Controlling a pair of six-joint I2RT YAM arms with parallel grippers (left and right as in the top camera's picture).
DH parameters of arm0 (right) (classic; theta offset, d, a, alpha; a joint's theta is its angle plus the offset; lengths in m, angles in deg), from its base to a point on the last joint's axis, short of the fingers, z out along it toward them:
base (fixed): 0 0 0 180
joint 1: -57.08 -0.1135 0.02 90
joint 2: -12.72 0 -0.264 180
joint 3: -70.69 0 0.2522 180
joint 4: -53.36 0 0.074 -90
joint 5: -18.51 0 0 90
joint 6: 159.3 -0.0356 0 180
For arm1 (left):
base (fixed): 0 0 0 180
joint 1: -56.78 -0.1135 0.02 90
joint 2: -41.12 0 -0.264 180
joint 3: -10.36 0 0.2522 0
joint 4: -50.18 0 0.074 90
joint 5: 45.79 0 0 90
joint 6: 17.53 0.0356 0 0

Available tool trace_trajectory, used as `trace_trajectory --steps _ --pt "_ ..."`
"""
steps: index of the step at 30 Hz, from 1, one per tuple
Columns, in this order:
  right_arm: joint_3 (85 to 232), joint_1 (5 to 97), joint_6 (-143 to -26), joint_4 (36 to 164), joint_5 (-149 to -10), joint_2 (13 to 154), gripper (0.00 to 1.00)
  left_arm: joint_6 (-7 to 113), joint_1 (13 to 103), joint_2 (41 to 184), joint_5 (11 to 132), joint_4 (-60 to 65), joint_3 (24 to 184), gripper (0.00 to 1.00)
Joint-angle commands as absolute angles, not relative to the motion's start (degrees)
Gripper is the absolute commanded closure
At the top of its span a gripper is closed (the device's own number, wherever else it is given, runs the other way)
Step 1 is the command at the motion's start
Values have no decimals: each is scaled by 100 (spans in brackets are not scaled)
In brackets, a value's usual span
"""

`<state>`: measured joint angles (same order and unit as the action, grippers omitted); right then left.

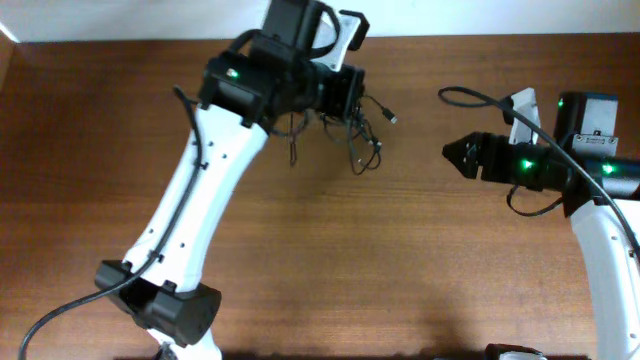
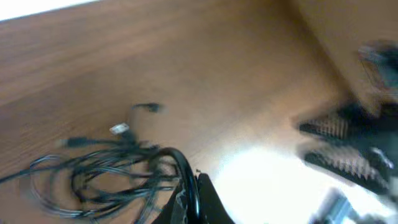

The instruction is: Untangle cables

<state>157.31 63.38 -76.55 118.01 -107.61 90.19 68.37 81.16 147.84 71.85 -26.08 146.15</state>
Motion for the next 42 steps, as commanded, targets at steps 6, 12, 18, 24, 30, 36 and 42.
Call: trace_trajectory --steps 6,12,18,24,30,36,42 --pt "15785 5256 -8964 10844 -10770 9172 29 7751 7161 14792 10490 -2510 14690 100" --pt "15785 4681 -9371 10169 -10848 9524 40 7390 7161 14792 10487 -2339 14690 100" --pt "15785 4620 -9718 9699 -10840 9528 46 7309 7163 14792 10487 -2256 14690 100" --pt "15785 4327 -10503 9509 -10829 9799 59 6409 7163 14792 10444 -1535 14690 100" --pt "15785 3934 -12125 8770 -10921 10651 59 6284 7163 14792 10441 -1445 14690 100" --pt "15785 4065 -12426 8271 -11294 10737 41 6286 7161 14792 10061 -1452 14690 100" --pt "15785 4874 -12485 8243 -12212 10717 33 6284 7161 14792 8877 -1345 14690 100"
